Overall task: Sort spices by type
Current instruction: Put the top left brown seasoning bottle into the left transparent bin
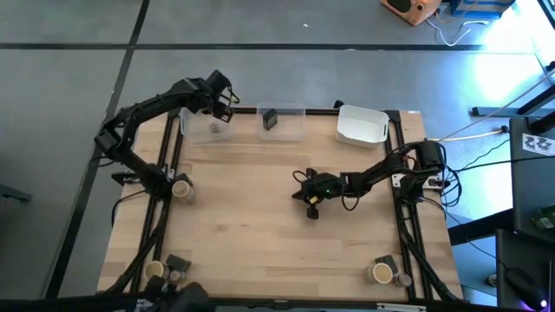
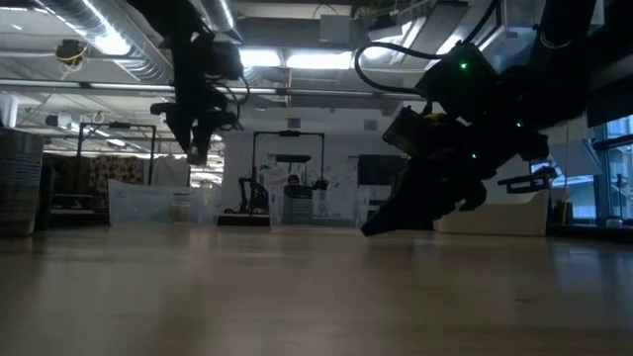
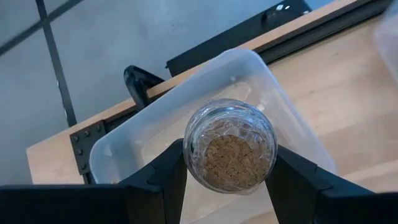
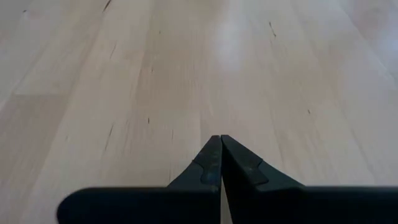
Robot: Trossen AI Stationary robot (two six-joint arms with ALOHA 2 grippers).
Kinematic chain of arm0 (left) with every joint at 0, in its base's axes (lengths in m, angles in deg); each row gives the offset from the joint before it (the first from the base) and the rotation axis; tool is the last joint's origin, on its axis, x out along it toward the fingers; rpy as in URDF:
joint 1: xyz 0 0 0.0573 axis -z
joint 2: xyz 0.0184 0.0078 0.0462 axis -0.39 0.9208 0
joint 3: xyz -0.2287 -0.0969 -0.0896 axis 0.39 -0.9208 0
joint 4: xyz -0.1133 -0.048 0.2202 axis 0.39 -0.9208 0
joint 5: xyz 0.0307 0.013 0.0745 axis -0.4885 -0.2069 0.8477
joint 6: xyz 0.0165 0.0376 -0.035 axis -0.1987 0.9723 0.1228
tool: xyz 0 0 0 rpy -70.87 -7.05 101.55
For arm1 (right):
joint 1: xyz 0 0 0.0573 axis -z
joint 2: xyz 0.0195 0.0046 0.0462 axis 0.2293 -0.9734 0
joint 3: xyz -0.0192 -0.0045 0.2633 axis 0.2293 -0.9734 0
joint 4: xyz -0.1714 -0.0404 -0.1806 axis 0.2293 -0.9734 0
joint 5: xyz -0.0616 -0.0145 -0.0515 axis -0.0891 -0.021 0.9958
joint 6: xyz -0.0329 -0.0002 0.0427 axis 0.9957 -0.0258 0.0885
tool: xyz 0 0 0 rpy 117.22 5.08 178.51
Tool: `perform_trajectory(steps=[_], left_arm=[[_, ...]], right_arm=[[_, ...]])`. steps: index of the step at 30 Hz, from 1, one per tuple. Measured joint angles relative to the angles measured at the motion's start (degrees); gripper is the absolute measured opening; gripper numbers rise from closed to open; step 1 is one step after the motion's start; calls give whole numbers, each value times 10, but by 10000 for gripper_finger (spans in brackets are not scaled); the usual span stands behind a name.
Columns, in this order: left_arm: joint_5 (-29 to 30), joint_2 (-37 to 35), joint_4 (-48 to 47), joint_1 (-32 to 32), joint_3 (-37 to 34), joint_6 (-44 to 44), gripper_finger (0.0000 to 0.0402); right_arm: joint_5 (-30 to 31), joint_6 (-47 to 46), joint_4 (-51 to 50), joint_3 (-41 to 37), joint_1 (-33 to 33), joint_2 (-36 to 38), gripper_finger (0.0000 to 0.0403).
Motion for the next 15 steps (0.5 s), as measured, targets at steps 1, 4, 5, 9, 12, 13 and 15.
perform_trajectory(steps=[1,4,5,9,12,13,15], left_arm=[[-1,7,1,-3,0,0,168],[-2,30,7,-10,0,0,168],[-2,38,12,-12,0,0,168],[-4,68,37,-20,0,-2,168],[-6,90,37,-26,0,-15,168],[-6,97,37,-28,0,-16,168],[-6,109,41,-30,0,-19,168]], right_arm=[[0,0,0,0,0,0,11],[0,0,0,0,0,0,11],[0,0,0,0,0,0,11],[0,0,0,0,0,0,11],[0,0,0,0,0,0,11],[-1,0,0,0,0,0,11],[-4,0,0,0,0,0,11]])
